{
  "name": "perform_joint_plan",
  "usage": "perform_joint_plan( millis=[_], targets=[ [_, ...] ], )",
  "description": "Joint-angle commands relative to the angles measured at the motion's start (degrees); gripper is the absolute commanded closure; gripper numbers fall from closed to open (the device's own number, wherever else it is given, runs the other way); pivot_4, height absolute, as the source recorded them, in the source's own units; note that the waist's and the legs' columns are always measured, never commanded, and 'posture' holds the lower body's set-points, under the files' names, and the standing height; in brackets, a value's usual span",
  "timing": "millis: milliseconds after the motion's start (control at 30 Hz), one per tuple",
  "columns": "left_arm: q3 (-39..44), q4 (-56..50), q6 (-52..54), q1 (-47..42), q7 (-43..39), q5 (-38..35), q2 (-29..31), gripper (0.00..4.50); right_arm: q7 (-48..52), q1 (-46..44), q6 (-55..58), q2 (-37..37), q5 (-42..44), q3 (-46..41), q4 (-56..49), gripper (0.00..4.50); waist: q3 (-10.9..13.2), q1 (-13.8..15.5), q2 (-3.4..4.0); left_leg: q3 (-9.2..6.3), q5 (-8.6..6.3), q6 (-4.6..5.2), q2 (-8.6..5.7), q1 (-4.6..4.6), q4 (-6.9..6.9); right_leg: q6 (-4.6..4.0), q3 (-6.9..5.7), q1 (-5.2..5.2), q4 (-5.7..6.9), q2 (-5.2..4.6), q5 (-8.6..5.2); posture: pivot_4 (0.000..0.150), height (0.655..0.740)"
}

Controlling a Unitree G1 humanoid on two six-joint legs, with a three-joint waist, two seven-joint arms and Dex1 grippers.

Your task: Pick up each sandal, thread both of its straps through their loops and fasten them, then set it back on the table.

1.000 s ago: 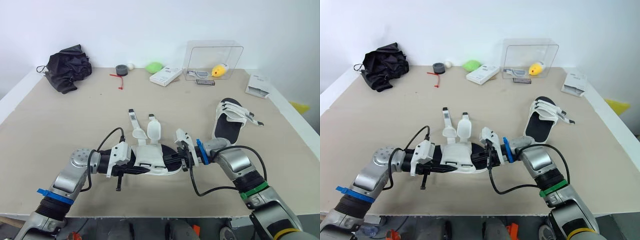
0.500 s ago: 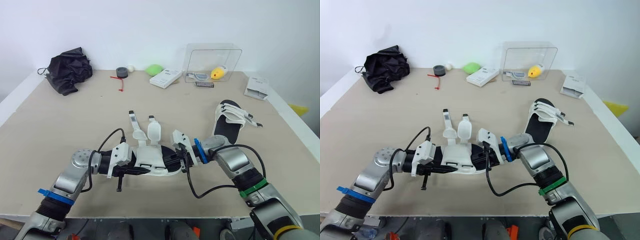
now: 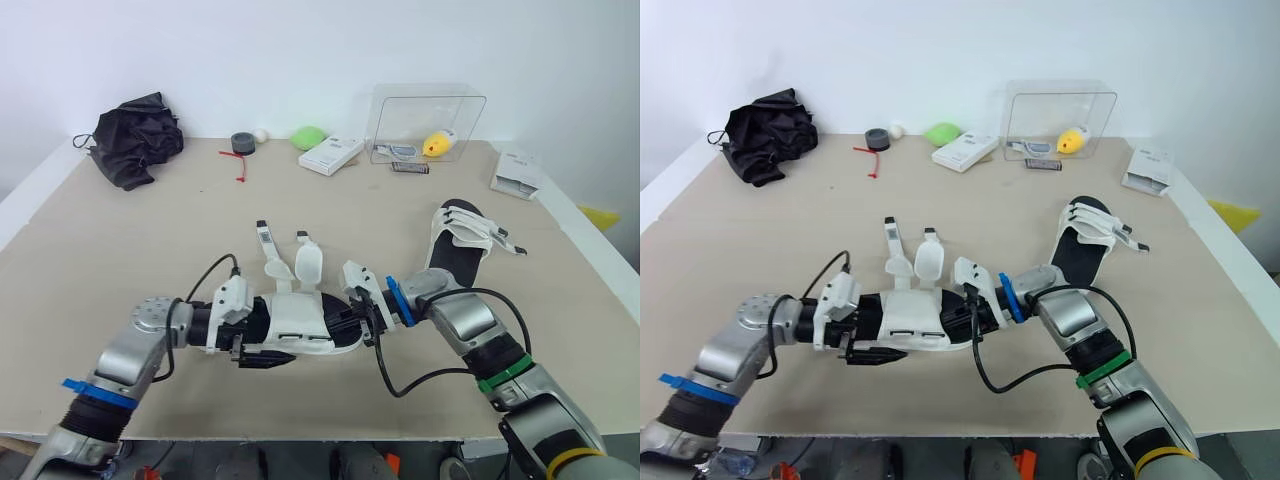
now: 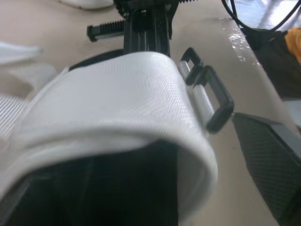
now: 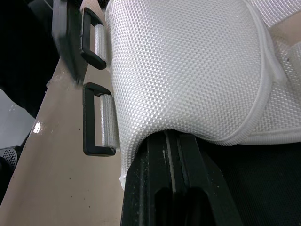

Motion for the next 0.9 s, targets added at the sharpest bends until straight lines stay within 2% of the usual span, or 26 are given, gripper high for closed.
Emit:
perform_joint_plan(
  millis=[33, 133, 200, 267, 500, 567, 667, 900],
  targets=[
    [5.43, -6.13, 14.92, 1.42, -2.17, -8.53, 8.67, 0.02, -0.66, 2.75, 2.77, -1.63, -4.4, 4.11, 4.22, 4.5, 0.03, -0.01, -0.02, -0.03, 0.0, 0.0, 0.02, 0.01, -0.03, -0.01, -0.01, 0.0, 0.0, 0.03, -0.04, 0.15, 0.74],
    [10.25, -7.11, 29.04, 2.06, -4.71, -18.4, 16.06, 0.02, -0.58, 2.64, 2.63, -1.57, -4.59, 4.2, 4.46, 4.5, 0.13, -0.03, -0.13, -0.07, 0.0, 0.0, 0.07, 0.03, -0.1, -0.06, -0.07, -0.1, -0.01, 0.06, -0.13, 0.15, 0.74],
    [13.63, -5.33, 34.45, 0.91, -3.81, -22.83, 17.6, 0.02, -0.83, 2.47, 2.5, -1.43, -4.88, 4.18, 4.74, 4.5, 0.14, 0.03, -0.16, -0.09, -0.01, -0.02, 0.09, 0.04, -0.13, -0.07, -0.13, -0.32, -0.01, 0.02, -0.19, 0.15, 0.74],
    [17.57, -1.15, 38.13, -2.2, 1.38, -25.76, 14.84, 0.02, -1.05, 2.27, 3.3, -1.3, -4.48, 3.78, 4.27, 4.5, 0.15, 0.07, -0.16, -0.08, -0.02, -0.03, 0.04, 0.04, -0.14, -0.07, -0.17, -0.32, -0.01, -0.08, -0.2, 0.15, 0.74],
    [26.15, 15.09, 44.12, -13.21, 24.82, -25.79, 0.29, 0.02, -2.05, 2.86, 6.6, -2.5, -3.97, 3.55, -0.23, 4.5, 0.18, 0.07, -0.31, -0.11, 0.0, -0.05, -0.12, 0.04, -0.12, -0.03, -0.2, -0.07, -0.01, -0.06, -0.09, 0.15, 0.74],
    [26.9, 17.29, 46.24, -14.18, 27.81, -26.38, -2.32, 0.02, -2.29, 3.01, 7.32, -3.0, -3.99, 3.67, -2.05, 4.5, 0.2, 0.05, -0.34, -0.14, -0.04, -0.11, -0.21, 0.0, -0.14, 0.23, -0.18, -0.02, 0.0, -0.06, 0.01, 0.15, 0.74],
    [27.44, 21.81, 47.69, -15.73, 33.08, -25.05, -5.8, 0.02, -3.36, 2.6, 8.04, -2.85, -3.54, 2.75, -3.58, 4.5, 0.21, 0.05, -0.37, -0.21, -0.23, -0.39, -0.29, -0.07, -0.14, 0.06, -0.11, -0.01, 0.0, -0.06, -0.04, 0.15, 0.74],
    [29.12, 31.05, 45.39, -20.74, 41.23, -22.04, -11.56, 0.02, -3.95, 2.91, 9.75, -3.4, -1.77, 0.74, -7.55, 4.5, 0.31, 0.03, -0.5, -0.33, -0.3, -0.52, -0.39, -0.12, -0.14, 0.08, -0.11, 0.01, -0.01, -0.08, -0.08, 0.15, 0.74]
  ],
)
